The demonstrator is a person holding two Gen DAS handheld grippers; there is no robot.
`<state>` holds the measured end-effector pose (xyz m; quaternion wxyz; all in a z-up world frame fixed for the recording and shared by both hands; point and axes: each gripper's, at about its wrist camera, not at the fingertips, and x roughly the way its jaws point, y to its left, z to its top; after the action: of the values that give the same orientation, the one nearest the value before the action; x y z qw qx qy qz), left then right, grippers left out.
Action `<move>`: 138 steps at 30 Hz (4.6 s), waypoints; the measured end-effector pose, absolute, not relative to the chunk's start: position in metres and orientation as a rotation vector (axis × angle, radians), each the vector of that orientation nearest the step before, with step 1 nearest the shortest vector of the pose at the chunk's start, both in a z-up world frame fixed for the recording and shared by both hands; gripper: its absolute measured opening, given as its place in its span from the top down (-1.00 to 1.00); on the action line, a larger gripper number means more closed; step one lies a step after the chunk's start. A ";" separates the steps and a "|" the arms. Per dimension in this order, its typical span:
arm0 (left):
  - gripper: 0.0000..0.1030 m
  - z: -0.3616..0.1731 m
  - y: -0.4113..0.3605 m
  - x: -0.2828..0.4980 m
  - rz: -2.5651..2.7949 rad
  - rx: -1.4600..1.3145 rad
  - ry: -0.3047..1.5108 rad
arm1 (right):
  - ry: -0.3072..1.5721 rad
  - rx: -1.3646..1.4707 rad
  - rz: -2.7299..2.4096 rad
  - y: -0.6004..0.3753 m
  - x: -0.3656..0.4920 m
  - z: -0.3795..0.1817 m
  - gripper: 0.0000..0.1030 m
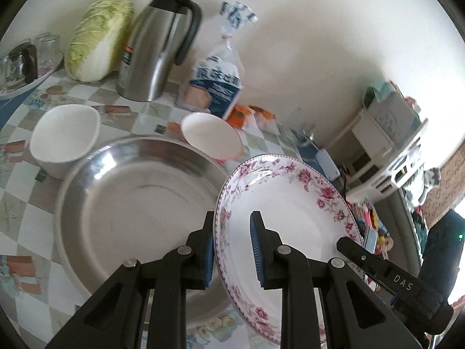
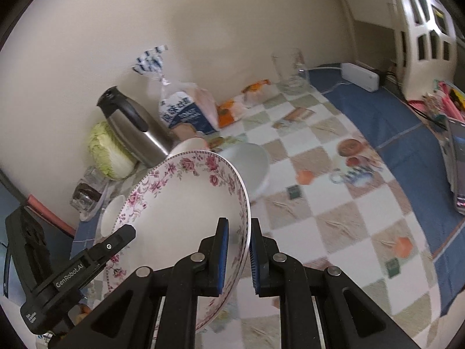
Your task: Organize plates and bowls
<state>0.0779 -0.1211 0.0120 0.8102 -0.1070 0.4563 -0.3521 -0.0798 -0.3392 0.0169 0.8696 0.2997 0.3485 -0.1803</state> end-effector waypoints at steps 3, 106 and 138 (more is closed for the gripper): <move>0.54 0.011 -0.106 0.090 -0.723 -0.262 0.975 | 0.728 0.621 -0.353 -0.329 -0.065 0.019 0.72; 0.54 -0.065 -0.064 0.155 -0.485 -0.177 1.104 | 0.965 0.532 -0.273 -0.275 0.050 -0.058 0.72; 0.21 -0.030 -0.065 0.148 -0.465 -0.061 1.059 | 0.943 0.410 -0.337 -0.273 0.043 -0.026 0.66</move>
<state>0.1478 -0.0649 -0.0300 0.8371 -0.0290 0.5002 -0.2195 0.0431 -0.2728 -0.0259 0.8572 0.1952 0.4488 -0.1605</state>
